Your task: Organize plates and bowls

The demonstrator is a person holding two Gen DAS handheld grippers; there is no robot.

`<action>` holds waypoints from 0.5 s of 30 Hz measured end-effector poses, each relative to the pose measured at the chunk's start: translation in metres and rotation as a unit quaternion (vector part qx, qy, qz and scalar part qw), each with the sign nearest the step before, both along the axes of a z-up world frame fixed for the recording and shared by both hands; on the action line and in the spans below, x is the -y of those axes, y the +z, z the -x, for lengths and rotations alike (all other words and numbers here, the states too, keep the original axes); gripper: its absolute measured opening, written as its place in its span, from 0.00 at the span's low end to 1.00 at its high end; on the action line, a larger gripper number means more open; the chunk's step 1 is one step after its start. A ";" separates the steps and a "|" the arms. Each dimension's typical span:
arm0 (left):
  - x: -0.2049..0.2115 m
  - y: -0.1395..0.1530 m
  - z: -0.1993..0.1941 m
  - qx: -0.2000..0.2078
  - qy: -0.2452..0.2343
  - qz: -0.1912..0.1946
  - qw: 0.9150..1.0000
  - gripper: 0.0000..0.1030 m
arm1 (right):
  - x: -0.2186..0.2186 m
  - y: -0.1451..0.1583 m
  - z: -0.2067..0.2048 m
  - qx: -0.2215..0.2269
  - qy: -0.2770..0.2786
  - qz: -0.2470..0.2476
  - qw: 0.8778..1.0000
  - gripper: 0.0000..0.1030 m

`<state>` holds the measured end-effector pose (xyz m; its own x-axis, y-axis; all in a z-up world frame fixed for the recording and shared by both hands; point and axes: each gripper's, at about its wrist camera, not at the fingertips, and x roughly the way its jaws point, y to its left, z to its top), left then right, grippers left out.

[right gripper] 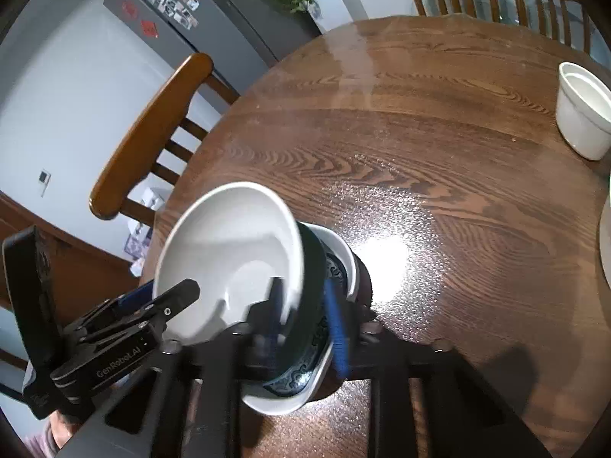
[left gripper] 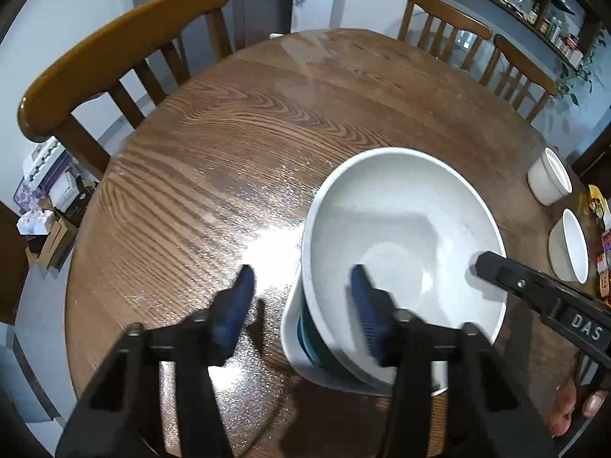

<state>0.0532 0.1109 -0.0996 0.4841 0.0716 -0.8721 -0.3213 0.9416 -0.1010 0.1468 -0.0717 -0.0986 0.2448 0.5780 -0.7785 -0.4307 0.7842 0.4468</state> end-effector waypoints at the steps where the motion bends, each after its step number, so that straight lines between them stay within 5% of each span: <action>1: 0.001 0.001 -0.001 0.001 -0.006 0.002 1.000 0.20 | -0.002 0.000 0.000 -0.001 0.000 0.001 1.000 0.09; 8: 0.021 0.024 0.007 0.032 -0.042 -0.007 0.999 0.16 | 0.021 0.030 0.012 0.037 -0.024 -0.008 0.999 0.08; 15: 0.078 0.026 -0.003 0.028 -0.134 0.015 0.990 0.17 | 0.086 0.044 0.028 0.039 -0.098 0.012 0.994 0.08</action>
<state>0.0563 0.0332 -0.0734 0.5306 -0.0917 -0.8426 -0.0529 0.9886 -0.1409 0.1189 -0.1579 -0.0550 0.4112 0.4952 -0.7653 -0.3012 0.8662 0.3987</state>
